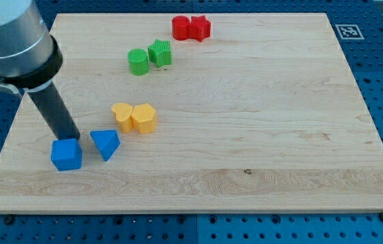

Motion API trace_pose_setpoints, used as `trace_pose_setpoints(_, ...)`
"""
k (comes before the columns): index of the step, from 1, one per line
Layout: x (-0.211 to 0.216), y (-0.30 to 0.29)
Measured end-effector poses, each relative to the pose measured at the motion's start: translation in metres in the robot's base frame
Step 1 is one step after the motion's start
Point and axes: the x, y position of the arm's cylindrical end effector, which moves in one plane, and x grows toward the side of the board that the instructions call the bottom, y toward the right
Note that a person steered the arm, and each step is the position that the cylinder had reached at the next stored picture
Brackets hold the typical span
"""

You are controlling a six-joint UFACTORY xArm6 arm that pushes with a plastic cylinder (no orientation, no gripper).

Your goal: Move the blue triangle towards right

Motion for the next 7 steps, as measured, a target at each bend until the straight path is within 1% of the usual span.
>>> trace_pose_setpoints(2, 0.006, 0.011)
trace_pose_setpoints(3, -0.001, 0.033)
trace_pose_setpoints(4, 0.007, 0.045)
trace_pose_setpoints(5, 0.017, 0.045)
trace_pose_setpoints(7, 0.017, 0.054)
